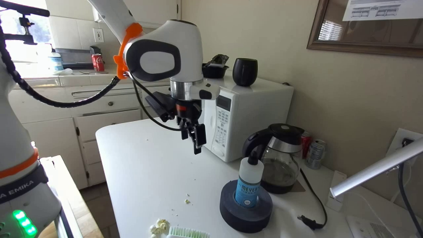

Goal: Press the microwave door ejecting button

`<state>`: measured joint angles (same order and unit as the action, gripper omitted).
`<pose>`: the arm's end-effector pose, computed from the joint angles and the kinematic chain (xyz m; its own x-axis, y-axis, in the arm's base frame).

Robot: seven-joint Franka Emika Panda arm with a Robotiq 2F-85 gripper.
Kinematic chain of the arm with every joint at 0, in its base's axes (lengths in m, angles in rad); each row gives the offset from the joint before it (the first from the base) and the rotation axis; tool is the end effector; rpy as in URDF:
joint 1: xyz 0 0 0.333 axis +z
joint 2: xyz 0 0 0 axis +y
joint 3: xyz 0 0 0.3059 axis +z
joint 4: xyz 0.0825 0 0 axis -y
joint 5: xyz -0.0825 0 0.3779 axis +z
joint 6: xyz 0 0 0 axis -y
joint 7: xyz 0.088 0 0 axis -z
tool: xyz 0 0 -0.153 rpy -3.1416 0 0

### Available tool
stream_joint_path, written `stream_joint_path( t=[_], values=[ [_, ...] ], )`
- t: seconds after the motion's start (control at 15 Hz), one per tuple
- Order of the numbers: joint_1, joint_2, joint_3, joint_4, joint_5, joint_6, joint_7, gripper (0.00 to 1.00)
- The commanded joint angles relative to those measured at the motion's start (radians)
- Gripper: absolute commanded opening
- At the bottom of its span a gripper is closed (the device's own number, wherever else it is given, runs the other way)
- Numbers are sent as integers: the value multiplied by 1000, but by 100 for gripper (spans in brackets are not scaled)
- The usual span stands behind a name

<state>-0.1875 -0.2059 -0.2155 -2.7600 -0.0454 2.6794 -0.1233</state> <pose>0.3726 -0.1519 0.2379 0.9643 -0.2347 0.1229 -0.2360 -0.9717 -0.0036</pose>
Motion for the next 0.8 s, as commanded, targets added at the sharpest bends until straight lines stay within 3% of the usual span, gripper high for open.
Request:
stream_joint_path(
  t=[0.0, 0.33, 0.4, 0.73],
  values=[
    [47, 136, 11, 7, 83, 131, -18, 100],
    [60, 317, 56, 89, 74, 224, 53, 100],
    [51, 232, 52, 35, 66, 196, 26, 100],
    [52, 308, 60, 91, 64, 204, 44, 100]
  ],
)
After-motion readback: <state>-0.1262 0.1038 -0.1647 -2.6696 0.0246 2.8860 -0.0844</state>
